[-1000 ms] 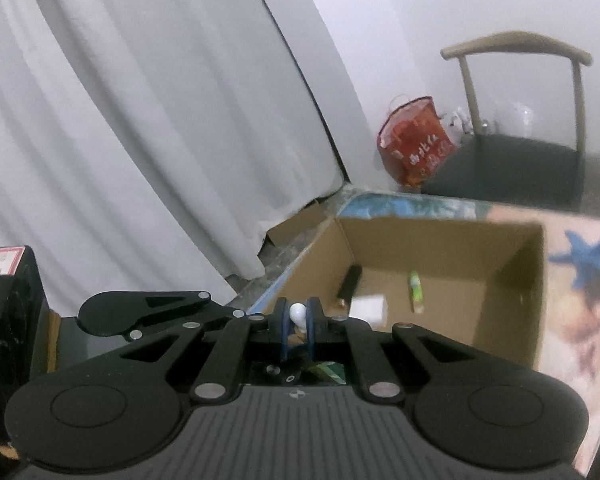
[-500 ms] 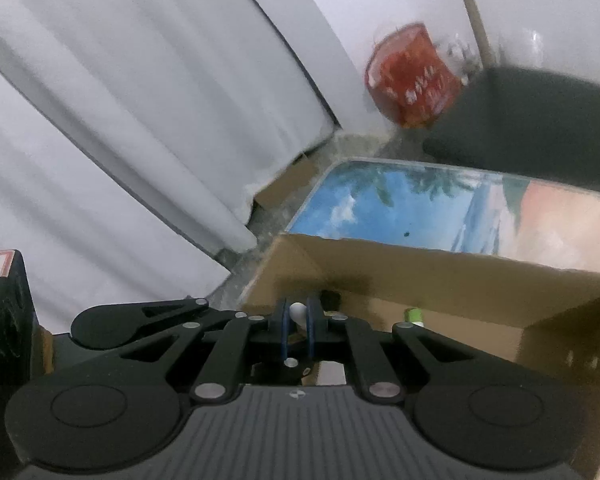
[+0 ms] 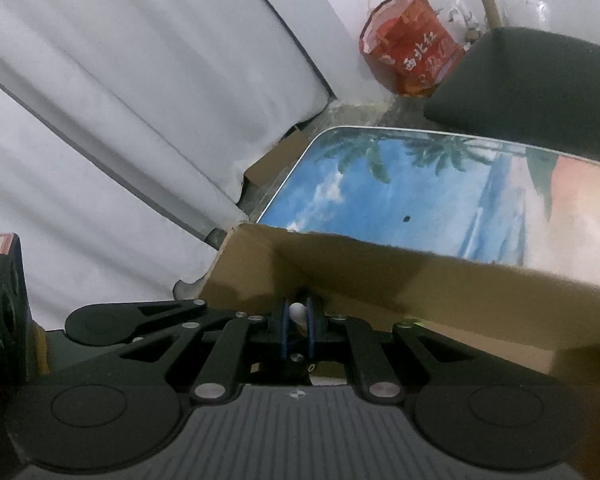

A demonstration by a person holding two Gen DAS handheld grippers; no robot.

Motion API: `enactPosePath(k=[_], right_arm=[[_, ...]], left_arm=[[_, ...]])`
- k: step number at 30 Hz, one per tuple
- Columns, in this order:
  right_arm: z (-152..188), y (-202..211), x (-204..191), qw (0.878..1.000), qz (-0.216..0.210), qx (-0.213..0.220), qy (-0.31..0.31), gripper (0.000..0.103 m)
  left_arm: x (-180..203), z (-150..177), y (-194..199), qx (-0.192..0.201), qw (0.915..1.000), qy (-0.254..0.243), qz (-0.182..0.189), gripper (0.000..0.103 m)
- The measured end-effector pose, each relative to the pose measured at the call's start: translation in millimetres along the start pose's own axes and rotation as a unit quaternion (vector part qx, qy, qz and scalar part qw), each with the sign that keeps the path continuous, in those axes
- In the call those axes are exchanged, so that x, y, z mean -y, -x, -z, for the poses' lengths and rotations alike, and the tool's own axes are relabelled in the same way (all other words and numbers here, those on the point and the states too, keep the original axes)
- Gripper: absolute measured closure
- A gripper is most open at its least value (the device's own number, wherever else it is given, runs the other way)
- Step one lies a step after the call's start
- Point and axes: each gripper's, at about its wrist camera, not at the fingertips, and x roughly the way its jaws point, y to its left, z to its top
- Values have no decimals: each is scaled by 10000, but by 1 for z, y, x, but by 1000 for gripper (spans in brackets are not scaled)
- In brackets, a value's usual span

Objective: Organize rigid objects
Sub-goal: 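Carry the dropper bottle into the box and open the right gripper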

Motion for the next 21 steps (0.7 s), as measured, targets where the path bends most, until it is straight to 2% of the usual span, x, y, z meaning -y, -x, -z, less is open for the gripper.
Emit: enactPosePath(k=[3,9,11,15,18,19,21], right_arm=[[1,2,-2,10000,18,-54,-19,90],[4,23,-5,9998,45,112,-136,90],[6,40,-6,9994,28,285,-184,90],[25,92,-9,9968,-107,721,-320,89],[56,141,-14,9929,-223,1118,-336,83],[71,159,-16,9912,-222,1270,-315,78],[104,189,-19,9881,-174,1506,-263,65]], left_arm=[[2,-1,6,63,10000,-38,15,81],[1,2,28,290,9996,-16,6,68],[1,6,41,410,9992,-7,22,66],[-1,22,82,811,9966,-76,117,53],[-1,46,119,1167,9928,-153,222,40],[0,55,130,1265,9914,-190,280,33],[4,77,152,1459,9883,-231,372,27]])
